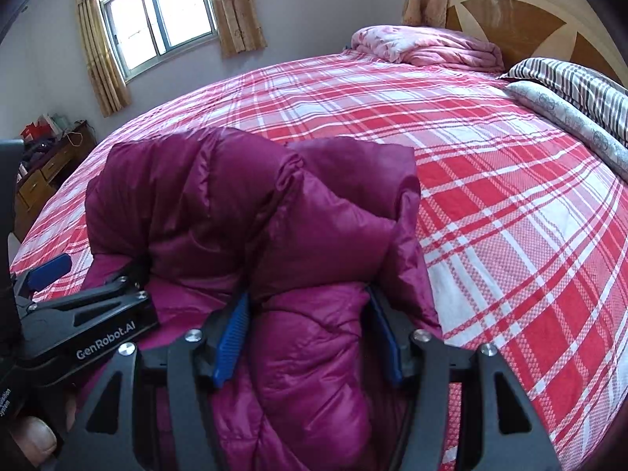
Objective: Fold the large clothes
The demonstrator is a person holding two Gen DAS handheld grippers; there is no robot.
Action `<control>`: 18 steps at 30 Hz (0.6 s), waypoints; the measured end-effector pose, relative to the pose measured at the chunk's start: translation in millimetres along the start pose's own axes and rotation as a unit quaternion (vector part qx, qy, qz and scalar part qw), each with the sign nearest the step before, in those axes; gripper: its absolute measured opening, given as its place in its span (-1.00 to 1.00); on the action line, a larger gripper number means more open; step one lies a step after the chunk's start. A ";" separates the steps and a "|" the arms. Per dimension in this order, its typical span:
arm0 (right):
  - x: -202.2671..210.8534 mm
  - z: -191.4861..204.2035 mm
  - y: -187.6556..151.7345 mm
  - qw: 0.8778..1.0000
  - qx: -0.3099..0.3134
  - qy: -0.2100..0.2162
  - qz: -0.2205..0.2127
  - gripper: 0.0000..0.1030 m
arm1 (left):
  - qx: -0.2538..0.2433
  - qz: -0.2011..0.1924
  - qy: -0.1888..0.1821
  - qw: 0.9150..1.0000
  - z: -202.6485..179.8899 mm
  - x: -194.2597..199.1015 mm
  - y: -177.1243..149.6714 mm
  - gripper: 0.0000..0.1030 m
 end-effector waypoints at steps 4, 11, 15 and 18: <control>-1.4 0.3 -0.4 1.000 0.001 -0.001 0.003 0.17 | -0.001 0.000 0.001 1.000 -0.1 -0.2 -0.5 0.97; -2.0 -0.1 -0.3 1.000 0.001 0.002 0.005 0.17 | 0.005 0.013 -0.020 1.000 2.8 -0.4 0.6 0.97; 8.3 -7.1 1.9 0.999 -0.008 0.041 0.000 0.24 | 0.026 0.027 -0.089 0.995 30.9 23.8 1.6 0.97; 38.7 -26.9 -3.3 0.996 -0.046 0.056 -0.047 0.64 | 0.045 -0.005 -0.119 0.992 63.1 55.7 -3.1 0.97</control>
Point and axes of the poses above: each gripper's, at about its wrist camera, not at the fingertips, and x roughly against the way its jaws point, z to its left, y to its top, the point moved 5 cm from there along -x, roughly the way its jaws point, and after that the axes turned 15 degrees about x, right-handed, at the moved point
